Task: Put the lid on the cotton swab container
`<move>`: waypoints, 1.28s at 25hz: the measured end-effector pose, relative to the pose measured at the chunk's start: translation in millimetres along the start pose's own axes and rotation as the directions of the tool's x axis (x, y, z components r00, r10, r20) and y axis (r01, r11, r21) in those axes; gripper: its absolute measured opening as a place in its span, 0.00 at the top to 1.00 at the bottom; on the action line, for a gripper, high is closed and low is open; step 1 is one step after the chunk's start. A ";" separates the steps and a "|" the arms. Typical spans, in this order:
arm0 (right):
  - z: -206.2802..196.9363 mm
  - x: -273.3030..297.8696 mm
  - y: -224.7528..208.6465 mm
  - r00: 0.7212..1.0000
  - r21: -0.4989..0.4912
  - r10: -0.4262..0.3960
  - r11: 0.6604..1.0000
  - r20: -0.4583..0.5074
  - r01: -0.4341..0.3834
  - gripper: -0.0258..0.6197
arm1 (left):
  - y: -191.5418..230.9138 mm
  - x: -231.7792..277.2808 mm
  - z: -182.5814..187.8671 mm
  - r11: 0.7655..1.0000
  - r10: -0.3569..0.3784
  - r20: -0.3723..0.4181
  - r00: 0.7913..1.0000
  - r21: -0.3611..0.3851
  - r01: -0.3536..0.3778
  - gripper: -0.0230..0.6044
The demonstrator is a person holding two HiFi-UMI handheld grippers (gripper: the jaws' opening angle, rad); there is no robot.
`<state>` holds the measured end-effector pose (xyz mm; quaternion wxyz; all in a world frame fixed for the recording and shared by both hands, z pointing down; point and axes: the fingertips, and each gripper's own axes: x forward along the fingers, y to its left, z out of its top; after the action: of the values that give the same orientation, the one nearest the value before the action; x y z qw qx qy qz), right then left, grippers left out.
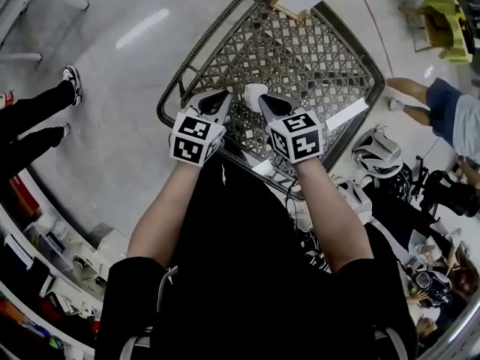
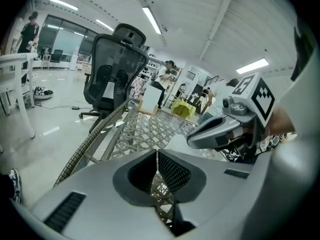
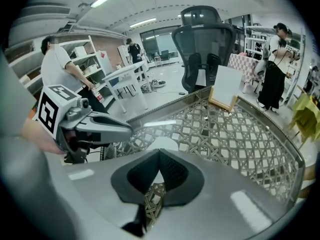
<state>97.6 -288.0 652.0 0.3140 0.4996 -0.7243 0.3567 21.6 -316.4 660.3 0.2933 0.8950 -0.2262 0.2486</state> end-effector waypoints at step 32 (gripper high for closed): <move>3.1 -199.2 -63.2 0.888 0.143 0.103 0.972 0.448 -0.185 0.95 | -119.0 -90.6 59.1 0.976 0.216 0.128 0.968 0.006 -0.219 0.94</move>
<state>217.6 -206.6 501.5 0.0691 0.5380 -0.7757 0.3225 35.4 -244.2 517.2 0.2403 0.8816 -0.3386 0.2245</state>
